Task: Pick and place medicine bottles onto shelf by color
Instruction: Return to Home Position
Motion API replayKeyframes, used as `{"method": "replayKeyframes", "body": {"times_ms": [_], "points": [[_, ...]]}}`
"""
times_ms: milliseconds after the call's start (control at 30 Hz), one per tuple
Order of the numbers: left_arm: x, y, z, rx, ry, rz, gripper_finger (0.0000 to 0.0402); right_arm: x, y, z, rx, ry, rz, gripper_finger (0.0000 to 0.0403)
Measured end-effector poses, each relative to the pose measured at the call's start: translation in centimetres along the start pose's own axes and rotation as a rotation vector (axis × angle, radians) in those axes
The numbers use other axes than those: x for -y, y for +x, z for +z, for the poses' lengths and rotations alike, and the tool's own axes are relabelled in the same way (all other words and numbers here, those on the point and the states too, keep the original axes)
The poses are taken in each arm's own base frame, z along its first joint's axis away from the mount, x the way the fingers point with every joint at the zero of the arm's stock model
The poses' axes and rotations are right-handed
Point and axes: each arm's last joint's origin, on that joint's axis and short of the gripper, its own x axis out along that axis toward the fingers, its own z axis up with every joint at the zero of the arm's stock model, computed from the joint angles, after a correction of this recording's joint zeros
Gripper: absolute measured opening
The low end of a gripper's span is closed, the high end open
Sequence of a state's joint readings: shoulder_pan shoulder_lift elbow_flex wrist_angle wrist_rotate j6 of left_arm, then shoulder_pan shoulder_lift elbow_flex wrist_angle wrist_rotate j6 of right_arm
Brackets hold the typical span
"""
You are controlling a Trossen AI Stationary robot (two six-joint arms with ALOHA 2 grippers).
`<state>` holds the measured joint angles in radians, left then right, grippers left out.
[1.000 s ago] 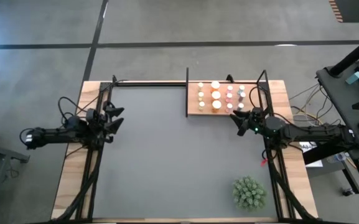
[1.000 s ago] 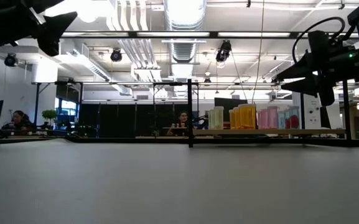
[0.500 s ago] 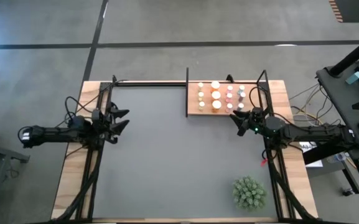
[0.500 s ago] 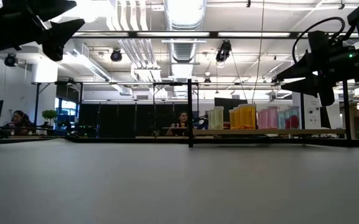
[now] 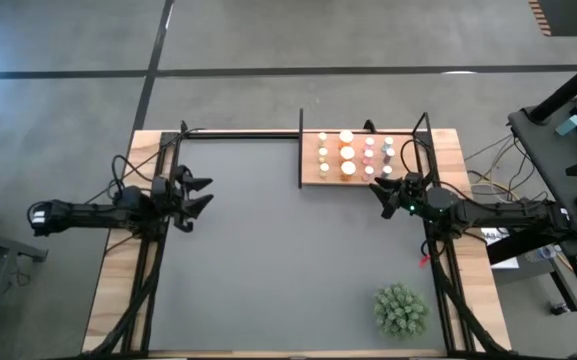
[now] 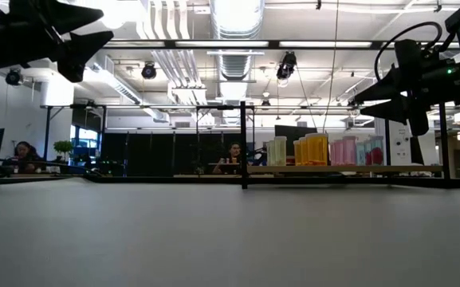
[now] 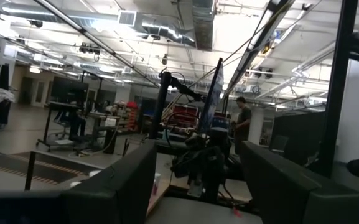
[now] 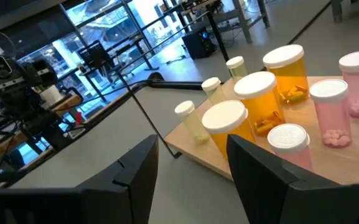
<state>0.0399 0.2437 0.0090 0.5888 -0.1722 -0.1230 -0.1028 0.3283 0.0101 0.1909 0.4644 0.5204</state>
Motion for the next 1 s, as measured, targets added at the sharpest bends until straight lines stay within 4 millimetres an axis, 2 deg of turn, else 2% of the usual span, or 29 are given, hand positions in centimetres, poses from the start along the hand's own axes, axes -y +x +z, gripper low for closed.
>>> {"method": "replayKeyframes", "body": {"times_ms": [1000], "points": [[-0.02,0.3,-0.59,-0.049,0.009,0.006,0.0217,0.0,0.0,0.0,0.0,0.0,0.0,0.0183]]}}
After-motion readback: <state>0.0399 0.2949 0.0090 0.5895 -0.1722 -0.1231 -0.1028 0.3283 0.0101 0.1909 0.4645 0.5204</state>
